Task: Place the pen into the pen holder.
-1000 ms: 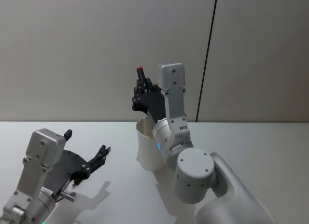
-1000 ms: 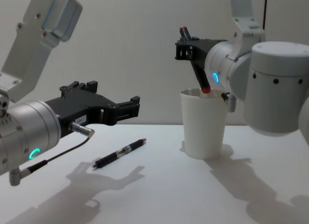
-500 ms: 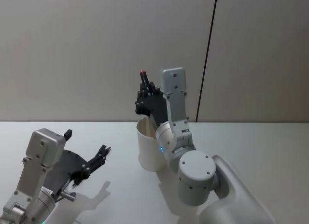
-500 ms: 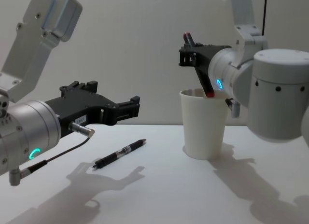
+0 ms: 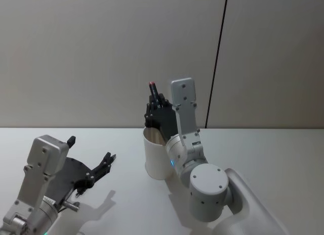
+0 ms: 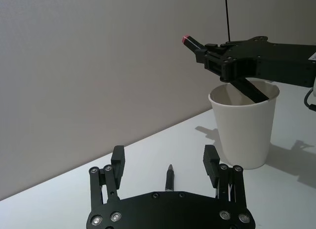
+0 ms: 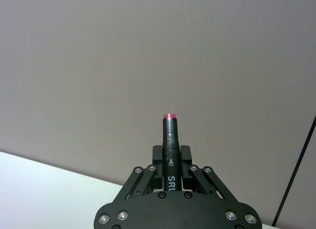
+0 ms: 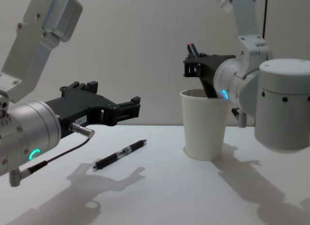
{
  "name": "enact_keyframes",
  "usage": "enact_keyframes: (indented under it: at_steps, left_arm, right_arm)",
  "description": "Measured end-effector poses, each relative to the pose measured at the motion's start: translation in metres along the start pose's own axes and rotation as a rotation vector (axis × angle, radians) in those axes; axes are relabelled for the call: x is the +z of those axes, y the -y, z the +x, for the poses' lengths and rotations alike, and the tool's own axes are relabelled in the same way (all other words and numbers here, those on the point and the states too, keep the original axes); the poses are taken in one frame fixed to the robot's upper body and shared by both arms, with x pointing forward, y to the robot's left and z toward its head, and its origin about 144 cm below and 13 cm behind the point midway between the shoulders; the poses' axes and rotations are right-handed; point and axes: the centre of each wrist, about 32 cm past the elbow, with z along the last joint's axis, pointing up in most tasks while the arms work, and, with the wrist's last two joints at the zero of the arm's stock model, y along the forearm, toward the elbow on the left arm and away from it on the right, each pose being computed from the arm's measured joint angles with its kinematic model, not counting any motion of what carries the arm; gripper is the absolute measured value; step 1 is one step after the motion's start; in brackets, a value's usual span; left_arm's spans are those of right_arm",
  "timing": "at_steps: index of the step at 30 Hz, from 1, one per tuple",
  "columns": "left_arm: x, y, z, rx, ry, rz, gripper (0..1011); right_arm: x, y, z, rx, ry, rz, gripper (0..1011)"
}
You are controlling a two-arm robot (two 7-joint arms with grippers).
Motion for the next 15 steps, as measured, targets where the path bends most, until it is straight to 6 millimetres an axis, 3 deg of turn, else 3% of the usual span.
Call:
enact_keyframes:
  at_steps: [15]
  left_arm:
    - [0.0000, 0.0000, 0.0000, 0.000, 0.000, 0.000, 1000]
  right_arm:
    - [-0.0055, 0.0034, -0.0029, 0.009, 0.009, -0.014, 205]
